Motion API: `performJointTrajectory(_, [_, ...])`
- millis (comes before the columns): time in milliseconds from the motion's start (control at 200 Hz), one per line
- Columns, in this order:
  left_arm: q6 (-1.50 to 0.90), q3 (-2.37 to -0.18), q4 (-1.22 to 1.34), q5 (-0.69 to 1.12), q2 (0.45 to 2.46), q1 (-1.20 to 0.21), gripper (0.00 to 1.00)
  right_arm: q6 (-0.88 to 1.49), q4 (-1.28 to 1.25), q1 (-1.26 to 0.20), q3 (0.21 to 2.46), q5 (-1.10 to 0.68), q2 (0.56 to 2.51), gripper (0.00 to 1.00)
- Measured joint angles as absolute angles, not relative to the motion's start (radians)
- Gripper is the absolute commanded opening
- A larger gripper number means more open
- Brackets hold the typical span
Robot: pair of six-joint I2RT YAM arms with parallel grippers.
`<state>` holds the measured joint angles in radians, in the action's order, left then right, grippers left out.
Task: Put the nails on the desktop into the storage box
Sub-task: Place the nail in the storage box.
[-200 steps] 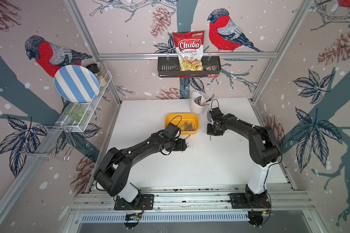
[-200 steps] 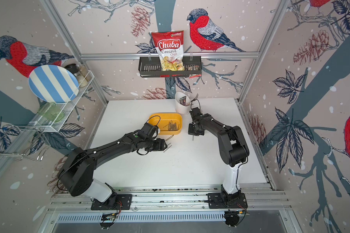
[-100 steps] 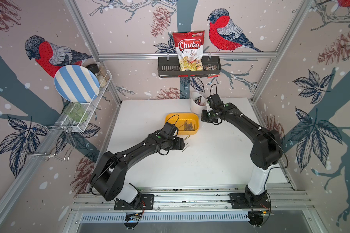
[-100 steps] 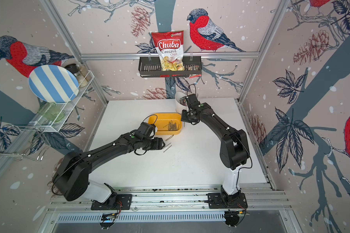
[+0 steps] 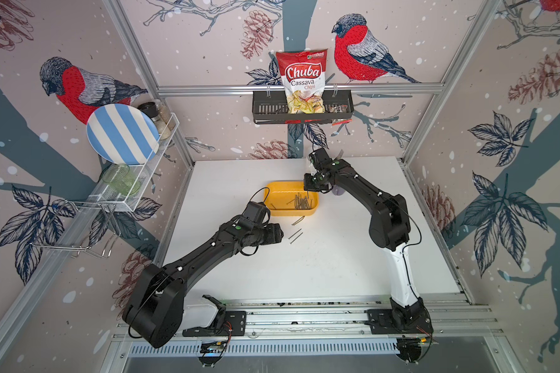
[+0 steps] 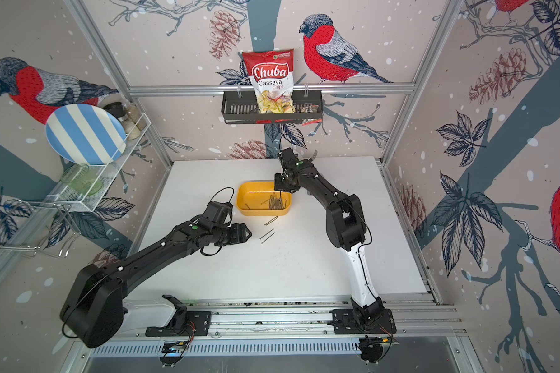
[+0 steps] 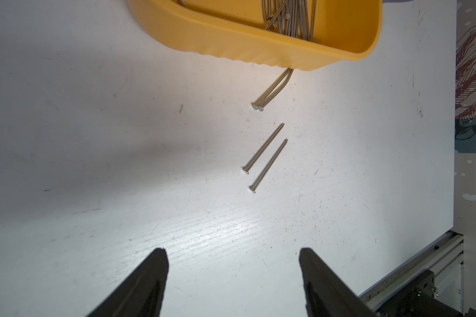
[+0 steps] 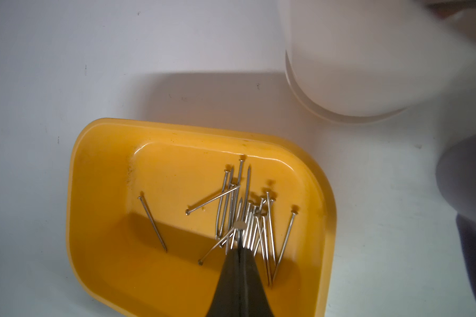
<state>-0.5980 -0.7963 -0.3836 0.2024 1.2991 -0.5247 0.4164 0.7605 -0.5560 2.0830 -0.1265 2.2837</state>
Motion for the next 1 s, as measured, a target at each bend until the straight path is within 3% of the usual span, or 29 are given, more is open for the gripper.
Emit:
performJointTrajectory(750, [-0.605, -0.749, -0.397, 0.203, 1.268, -0.520, 0.78, 0.396, 0.762, -0.596, 2.092, -0.127, 2.421, 0.00])
performJointTrajectory(1000, [-0.604, -0.741, -0.393, 0.210, 1.279, -0.520, 0.75, 0.396, 0.764, -0.595, 2.087, -0.131, 2.421, 0.10])
